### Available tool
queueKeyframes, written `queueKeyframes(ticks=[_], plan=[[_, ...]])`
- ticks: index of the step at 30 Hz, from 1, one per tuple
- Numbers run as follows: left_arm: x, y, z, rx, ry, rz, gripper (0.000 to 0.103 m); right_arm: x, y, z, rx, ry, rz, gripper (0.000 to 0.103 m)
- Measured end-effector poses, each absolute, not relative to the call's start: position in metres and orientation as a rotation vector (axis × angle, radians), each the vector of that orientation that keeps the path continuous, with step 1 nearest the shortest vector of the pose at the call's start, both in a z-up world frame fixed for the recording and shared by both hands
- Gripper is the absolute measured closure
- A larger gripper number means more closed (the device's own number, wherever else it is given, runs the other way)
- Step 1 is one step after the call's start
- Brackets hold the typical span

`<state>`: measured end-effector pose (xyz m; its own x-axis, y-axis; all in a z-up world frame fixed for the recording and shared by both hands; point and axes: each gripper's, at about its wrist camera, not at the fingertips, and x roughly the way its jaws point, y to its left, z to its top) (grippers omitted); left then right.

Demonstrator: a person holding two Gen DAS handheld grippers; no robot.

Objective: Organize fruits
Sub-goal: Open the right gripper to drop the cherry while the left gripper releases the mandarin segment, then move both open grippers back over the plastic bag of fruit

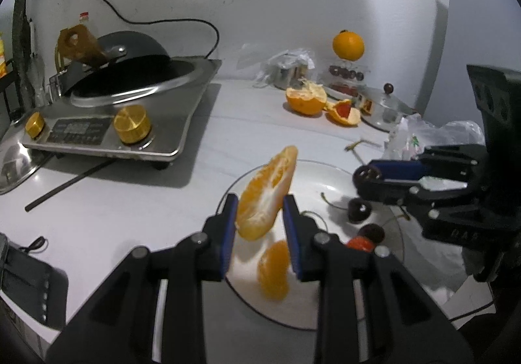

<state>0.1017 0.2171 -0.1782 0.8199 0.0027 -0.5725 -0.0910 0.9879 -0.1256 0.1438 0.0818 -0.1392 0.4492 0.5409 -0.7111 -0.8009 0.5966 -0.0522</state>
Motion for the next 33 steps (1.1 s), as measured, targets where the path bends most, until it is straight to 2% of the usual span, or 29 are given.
queueKeyframes(ticks=[19,21,23,24,33], plan=[[0.132,0.218,-0.191,-0.167,0.639,0.024,0.073,0.166,0.1,-0.164,-0.413,0.775,0.854,0.074],[0.131,0.218,-0.19,-0.167,0.639,0.027,0.068,0.166,0.099,-0.163,-0.411,0.771,0.851,0.064],[0.129,0.217,-0.189,-0.162,0.635,0.029,0.059,0.164,0.097,-0.161,-0.407,0.767,0.852,0.061],[0.127,0.216,-0.187,-0.162,0.632,0.027,0.05,0.163,0.097,-0.16,-0.407,0.765,0.85,0.06],[0.112,0.208,-0.172,-0.147,0.605,0.04,0.05,0.153,0.083,-0.145,-0.394,0.739,0.826,0.059]])
